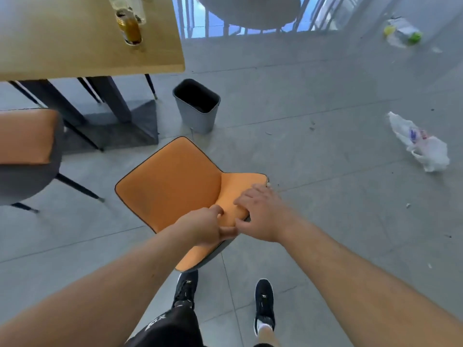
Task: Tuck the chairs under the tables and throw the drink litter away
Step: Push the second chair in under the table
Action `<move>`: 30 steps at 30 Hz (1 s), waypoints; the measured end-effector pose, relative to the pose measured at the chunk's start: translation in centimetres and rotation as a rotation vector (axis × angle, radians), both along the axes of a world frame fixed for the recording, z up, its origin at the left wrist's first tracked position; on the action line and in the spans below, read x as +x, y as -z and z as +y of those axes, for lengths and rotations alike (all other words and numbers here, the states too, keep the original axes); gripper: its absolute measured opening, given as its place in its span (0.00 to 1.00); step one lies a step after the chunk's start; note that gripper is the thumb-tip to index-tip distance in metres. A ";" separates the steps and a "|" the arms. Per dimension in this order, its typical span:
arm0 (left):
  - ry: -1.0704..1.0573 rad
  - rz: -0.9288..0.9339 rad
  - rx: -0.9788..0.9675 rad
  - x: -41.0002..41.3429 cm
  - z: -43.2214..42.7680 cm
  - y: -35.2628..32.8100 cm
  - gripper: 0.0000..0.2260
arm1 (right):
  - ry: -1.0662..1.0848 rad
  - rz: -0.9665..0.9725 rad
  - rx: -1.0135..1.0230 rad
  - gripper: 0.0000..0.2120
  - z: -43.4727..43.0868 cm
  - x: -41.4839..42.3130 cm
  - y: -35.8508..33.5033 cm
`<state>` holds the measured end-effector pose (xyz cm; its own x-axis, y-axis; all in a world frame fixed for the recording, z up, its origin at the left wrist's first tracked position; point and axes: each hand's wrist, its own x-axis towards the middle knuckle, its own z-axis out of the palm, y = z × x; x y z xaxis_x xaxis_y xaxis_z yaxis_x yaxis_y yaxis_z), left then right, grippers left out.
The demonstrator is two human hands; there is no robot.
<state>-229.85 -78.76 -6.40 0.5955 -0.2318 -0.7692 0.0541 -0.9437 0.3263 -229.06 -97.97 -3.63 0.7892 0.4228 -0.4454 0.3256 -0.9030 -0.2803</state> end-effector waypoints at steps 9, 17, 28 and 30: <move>-0.343 -0.114 0.008 -6.1 -1.9 0.4 0.37 | -0.369 0.017 -0.186 0.53 -1.1 1.9 2.5; -0.494 -0.421 0.105 -8.0 0.5 0.1 0.27 | -0.273 -0.118 -0.230 0.17 3.3 1.7 2.5; -0.429 -0.443 0.193 -0.7 21.1 -0.1 0.17 | -0.090 -0.131 -0.147 0.12 21.7 6.1 1.5; -0.395 -0.430 0.183 1.5 24.5 -0.4 0.18 | -0.043 -0.133 -0.131 0.11 24.8 7.5 0.8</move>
